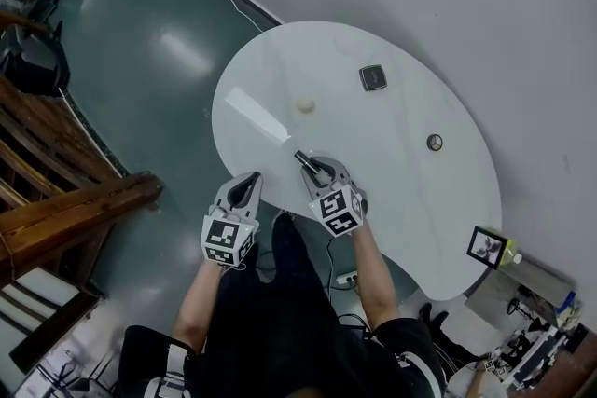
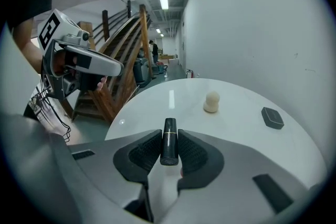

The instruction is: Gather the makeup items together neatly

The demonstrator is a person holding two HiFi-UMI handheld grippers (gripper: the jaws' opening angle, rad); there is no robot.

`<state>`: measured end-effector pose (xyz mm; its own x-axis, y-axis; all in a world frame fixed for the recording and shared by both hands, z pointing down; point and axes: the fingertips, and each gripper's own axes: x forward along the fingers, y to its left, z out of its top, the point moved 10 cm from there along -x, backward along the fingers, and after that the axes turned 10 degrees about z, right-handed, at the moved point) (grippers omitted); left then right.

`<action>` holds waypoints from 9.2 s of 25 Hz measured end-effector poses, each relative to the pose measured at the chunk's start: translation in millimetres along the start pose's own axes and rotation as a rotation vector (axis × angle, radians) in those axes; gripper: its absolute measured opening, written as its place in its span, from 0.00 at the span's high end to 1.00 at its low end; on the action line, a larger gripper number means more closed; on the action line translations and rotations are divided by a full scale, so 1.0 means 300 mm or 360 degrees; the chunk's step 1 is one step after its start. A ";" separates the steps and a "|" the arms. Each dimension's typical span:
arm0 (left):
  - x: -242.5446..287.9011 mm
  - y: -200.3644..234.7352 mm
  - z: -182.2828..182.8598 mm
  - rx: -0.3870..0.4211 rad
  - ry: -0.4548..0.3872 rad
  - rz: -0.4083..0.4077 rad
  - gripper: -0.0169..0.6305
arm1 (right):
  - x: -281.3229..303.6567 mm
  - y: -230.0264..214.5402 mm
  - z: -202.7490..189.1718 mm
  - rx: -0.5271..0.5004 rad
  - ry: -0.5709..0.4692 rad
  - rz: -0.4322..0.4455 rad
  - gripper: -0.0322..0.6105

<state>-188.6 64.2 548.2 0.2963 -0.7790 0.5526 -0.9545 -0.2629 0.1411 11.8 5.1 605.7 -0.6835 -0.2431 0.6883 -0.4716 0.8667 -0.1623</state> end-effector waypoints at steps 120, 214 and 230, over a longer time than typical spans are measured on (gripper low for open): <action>0.283 0.243 0.281 0.0133 -0.0111 -0.0100 0.95 | 0.003 -0.189 0.248 0.0352 -0.0390 -0.0547 0.89; 0.153 -0.050 0.000 0.0313 0.0064 -0.0452 0.95 | -0.093 0.126 -0.197 0.0585 -0.0197 -0.0657 0.73; 0.139 -0.067 0.032 0.0321 0.0041 -0.0455 0.95 | -0.156 0.139 -0.152 0.0541 -0.0292 -0.0671 0.67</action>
<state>-156.8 31.4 560.4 0.5472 -0.6438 0.5349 -0.8060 -0.5776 0.1295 49.7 72.6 599.1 -0.4685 -0.6353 0.6140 -0.8565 0.4969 -0.1394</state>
